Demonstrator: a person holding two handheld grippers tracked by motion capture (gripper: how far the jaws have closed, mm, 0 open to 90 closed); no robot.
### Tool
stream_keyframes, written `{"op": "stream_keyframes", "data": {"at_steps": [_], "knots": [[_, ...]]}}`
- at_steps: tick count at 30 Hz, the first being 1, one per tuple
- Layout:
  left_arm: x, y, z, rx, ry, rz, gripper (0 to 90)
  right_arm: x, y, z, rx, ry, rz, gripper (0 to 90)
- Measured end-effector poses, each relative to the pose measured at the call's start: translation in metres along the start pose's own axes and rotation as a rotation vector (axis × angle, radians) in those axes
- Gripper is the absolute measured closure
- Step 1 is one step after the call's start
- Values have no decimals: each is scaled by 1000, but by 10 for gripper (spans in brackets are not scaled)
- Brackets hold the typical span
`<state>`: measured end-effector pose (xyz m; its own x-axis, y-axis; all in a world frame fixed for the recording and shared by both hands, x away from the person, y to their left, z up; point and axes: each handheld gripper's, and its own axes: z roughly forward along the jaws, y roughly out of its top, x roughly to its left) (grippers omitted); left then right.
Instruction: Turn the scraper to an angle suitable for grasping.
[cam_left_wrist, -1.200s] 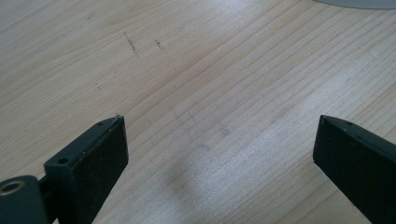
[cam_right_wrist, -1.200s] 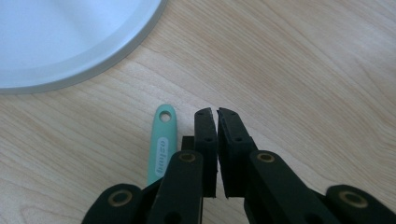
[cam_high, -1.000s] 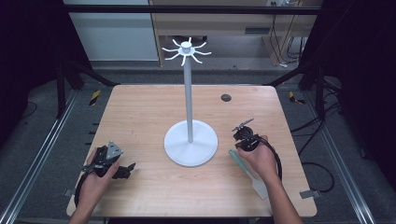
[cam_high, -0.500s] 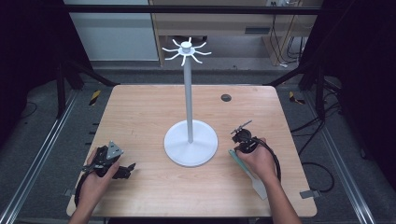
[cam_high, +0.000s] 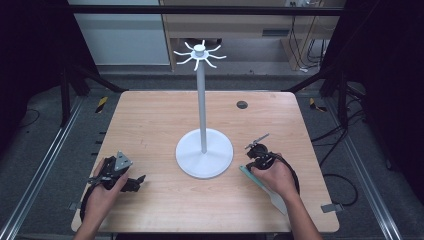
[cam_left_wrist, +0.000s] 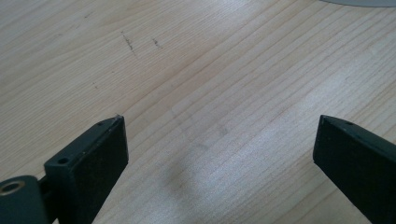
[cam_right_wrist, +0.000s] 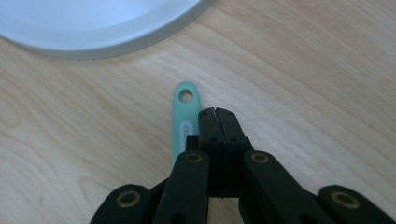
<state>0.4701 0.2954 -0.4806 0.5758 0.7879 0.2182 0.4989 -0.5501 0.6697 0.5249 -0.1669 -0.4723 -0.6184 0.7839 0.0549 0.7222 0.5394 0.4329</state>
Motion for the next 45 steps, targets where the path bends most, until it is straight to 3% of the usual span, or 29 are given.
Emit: {"op": "stream_keyframes", "data": {"at_steps": [4,8,12,22,37,45], "knots": [[0,0,0,0,0,-1,30,9,-1,-1,4,36,-23,900],[0,0,0,1,0,-1,30,15,-1,-1,10,31,-59,900],[0,0,0,1,0,0,30,19,2,-7,-2,-15,-91,793],[0,0,0,1,-2,0,30,28,7,-12,35,-24,-136,637],[-1,0,0,8,-6,5,30,35,8,-3,124,-28,-154,647],[-1,1,0,8,-6,5,30,35,8,2,142,-26,-162,688]]}}
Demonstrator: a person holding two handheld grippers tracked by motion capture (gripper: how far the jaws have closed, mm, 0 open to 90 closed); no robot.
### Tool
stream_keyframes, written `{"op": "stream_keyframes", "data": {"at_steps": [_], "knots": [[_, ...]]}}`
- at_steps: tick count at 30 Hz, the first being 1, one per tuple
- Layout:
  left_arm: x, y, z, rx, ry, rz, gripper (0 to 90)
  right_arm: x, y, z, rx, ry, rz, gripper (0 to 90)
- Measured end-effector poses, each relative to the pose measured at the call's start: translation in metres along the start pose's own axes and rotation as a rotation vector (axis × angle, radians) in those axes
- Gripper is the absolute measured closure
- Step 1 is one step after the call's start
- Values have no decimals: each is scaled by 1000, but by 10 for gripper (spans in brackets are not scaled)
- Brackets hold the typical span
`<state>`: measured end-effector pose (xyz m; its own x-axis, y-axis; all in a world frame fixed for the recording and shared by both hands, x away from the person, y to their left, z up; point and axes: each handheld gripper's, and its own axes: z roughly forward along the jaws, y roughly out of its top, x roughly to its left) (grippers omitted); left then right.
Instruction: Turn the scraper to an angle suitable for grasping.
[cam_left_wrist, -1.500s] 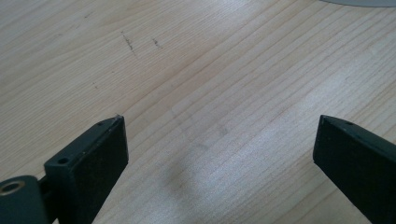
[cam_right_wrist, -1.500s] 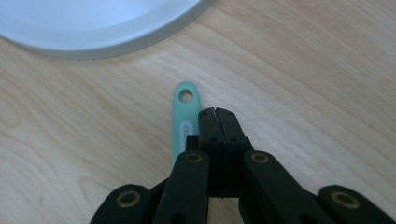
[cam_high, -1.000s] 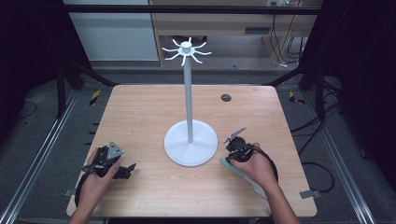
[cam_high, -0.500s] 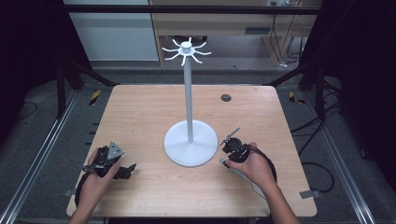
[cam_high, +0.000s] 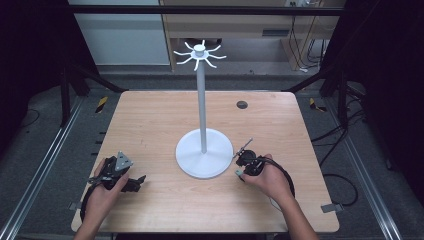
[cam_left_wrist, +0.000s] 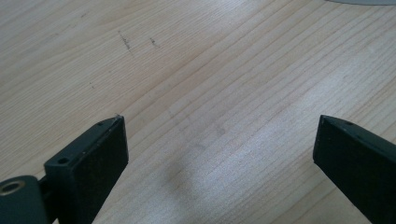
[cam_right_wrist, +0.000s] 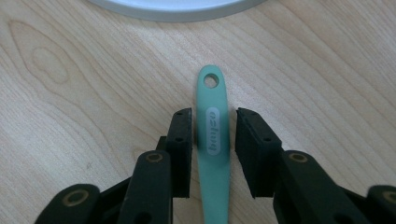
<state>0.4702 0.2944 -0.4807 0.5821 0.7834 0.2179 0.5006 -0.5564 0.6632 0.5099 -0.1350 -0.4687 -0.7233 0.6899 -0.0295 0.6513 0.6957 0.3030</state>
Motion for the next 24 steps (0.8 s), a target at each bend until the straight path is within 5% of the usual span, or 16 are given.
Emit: {"op": "stream_keyframes", "data": {"at_steps": [12,24], "knots": [[0,0,0,-1,1,0,30,-1,-1,0,-7,5,3,741],[0,0,0,1,0,1,30,-17,-12,-36,-192,3,111,743]]}}
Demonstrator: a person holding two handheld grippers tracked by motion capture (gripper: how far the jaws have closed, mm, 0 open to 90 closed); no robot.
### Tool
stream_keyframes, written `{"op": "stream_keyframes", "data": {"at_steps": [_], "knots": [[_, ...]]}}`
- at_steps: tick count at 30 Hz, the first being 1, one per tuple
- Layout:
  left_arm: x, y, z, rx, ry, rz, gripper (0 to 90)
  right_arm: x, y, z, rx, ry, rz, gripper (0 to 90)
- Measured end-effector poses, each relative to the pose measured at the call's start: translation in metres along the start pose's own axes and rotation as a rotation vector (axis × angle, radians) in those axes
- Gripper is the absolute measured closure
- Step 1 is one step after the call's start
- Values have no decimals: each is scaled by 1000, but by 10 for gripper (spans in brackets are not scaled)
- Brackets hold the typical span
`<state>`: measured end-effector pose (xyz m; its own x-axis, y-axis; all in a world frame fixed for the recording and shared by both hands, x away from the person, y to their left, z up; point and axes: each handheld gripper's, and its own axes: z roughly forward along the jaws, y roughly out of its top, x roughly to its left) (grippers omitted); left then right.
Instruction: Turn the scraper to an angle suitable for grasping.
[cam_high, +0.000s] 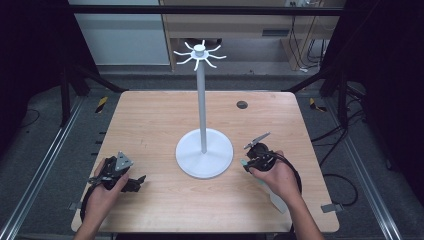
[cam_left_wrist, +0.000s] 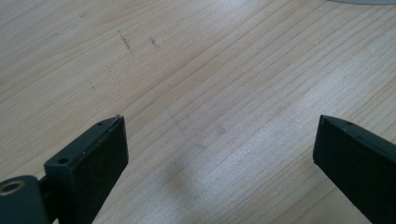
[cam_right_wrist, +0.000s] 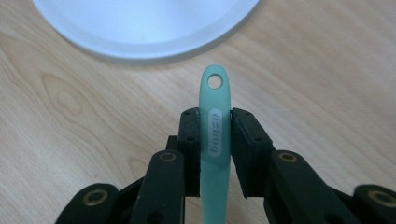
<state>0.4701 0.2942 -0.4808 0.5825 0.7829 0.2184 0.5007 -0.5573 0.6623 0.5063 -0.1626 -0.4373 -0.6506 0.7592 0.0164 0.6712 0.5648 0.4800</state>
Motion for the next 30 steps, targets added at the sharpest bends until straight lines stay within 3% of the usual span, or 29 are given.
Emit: {"op": "stream_keyframes", "data": {"at_steps": [6,15,30], "knots": [[0,0,0,1,-1,0,30,-6,2,-17,-74,-31,12,744],[0,0,0,-1,-1,-1,30,-14,9,-39,-174,-32,40,744],[1,0,0,1,0,-1,30,-19,18,-67,-274,-38,62,745]]}}
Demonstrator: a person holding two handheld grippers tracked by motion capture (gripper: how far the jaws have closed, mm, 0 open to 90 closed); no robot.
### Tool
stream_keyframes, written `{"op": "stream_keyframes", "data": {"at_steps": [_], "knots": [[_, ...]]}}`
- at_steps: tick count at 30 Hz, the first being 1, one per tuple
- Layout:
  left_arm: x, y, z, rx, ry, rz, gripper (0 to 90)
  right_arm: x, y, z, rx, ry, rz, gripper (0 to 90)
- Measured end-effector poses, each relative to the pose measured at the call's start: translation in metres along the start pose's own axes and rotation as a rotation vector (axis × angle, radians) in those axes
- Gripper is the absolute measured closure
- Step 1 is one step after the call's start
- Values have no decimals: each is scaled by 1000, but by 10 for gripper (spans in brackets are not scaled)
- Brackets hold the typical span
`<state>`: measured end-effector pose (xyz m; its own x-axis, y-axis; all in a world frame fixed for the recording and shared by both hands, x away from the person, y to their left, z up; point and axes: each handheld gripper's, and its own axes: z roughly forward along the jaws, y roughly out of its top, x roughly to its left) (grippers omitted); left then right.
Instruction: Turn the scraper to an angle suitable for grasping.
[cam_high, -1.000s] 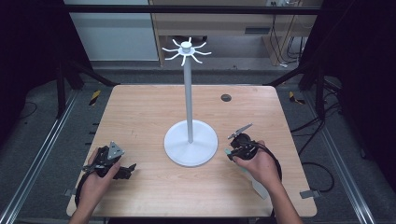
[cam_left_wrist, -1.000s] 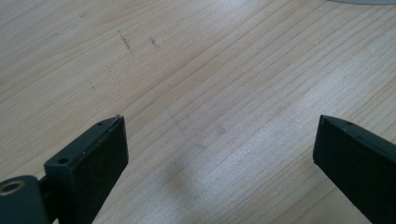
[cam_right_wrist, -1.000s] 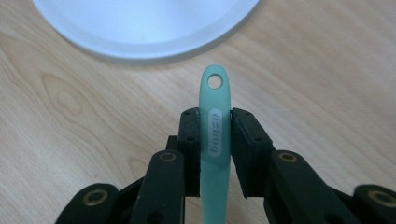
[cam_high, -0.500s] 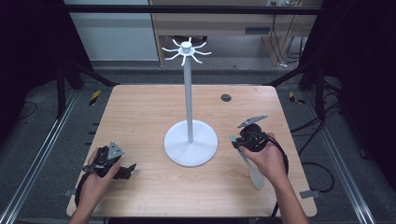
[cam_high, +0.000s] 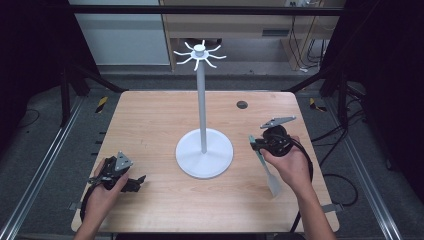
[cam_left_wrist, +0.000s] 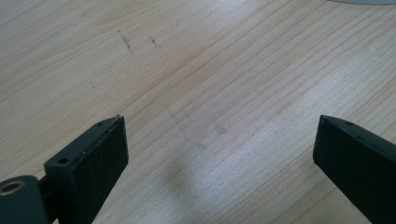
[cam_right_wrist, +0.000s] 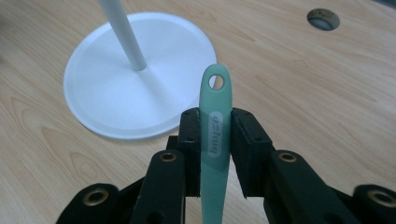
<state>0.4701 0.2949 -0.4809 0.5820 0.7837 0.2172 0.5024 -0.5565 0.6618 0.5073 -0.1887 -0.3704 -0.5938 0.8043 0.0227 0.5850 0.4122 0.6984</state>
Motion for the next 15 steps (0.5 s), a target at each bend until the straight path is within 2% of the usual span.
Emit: {"op": "stream_keyframes", "data": {"at_steps": [15], "knots": [[0,0,0,-2,1,-2,30,-7,10,-20,-93,0,31,746]]}}
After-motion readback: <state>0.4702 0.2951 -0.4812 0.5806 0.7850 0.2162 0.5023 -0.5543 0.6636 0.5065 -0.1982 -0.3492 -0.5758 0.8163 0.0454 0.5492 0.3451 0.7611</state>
